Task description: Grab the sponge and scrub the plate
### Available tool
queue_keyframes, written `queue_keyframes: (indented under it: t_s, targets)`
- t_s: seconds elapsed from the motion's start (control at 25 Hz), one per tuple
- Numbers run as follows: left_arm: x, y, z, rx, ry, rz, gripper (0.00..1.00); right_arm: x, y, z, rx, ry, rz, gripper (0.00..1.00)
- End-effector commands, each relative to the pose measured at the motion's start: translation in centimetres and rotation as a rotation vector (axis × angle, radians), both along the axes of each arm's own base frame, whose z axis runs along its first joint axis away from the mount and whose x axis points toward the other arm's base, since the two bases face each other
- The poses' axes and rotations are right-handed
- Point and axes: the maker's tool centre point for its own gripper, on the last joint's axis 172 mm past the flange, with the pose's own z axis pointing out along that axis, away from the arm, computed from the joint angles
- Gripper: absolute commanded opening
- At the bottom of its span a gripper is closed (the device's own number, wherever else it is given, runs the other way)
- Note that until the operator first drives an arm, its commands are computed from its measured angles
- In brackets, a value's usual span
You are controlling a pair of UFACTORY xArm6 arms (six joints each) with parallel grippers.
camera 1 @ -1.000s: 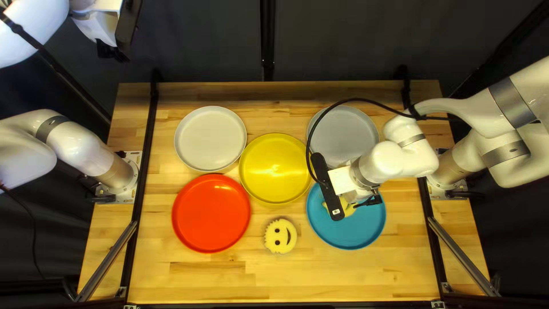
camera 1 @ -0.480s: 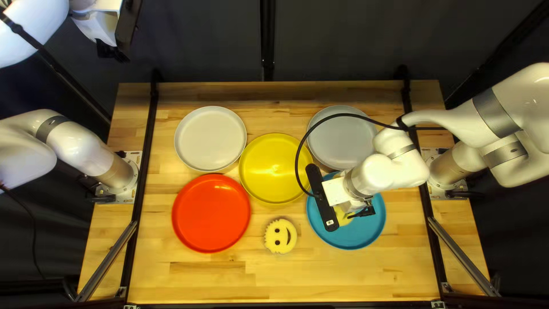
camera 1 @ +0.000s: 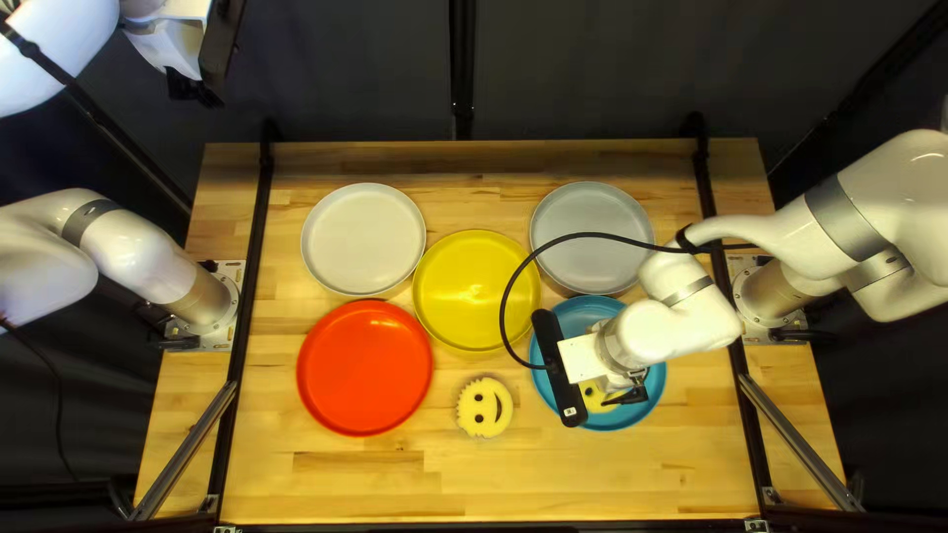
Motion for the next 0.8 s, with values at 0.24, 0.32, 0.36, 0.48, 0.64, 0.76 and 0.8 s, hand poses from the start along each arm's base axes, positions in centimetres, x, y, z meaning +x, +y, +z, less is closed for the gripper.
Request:
queue_keyframes:
  t_s: [0.24,0.32,0.36,0.48,0.64,0.76,0.8]
  targets:
    - [0.0,0.0,0.0,0.000,0.000,0.000,1.00,2.5,-4.8,0.0,0.001,-0.012,-0.004,0.00]
    - [0.0,0.0,0.0,0.000,0.000,0.000,1.00,3.0,-5.5,0.2,0.001,-0.015,-0.004,0.00]
    - [0.0,0.0,0.0,0.000,0.000,0.000,1.00,3.4,-5.8,0.3,0.001,-0.016,-0.004,0.00]
    - [0.0,0.0,0.0,0.000,0.000,0.000,1.00,4.0,-6.6,0.2,0.001,-0.016,-0.003,0.00]
    - [0.0,0.0,0.0,0.000,0.000,0.000,1.00,4.1,-5.7,0.0,0.001,-0.014,0.007,0.00]
    - [0.0,0.0,0.0,0.000,0.000,0.000,1.00,3.4,-4.5,-0.1,-0.002,-0.010,0.018,0.00]
    - [0.0,0.0,0.0,0.000,0.000,0.000,1.00,3.1,-4.1,-0.1,-0.003,-0.009,0.020,0.00]
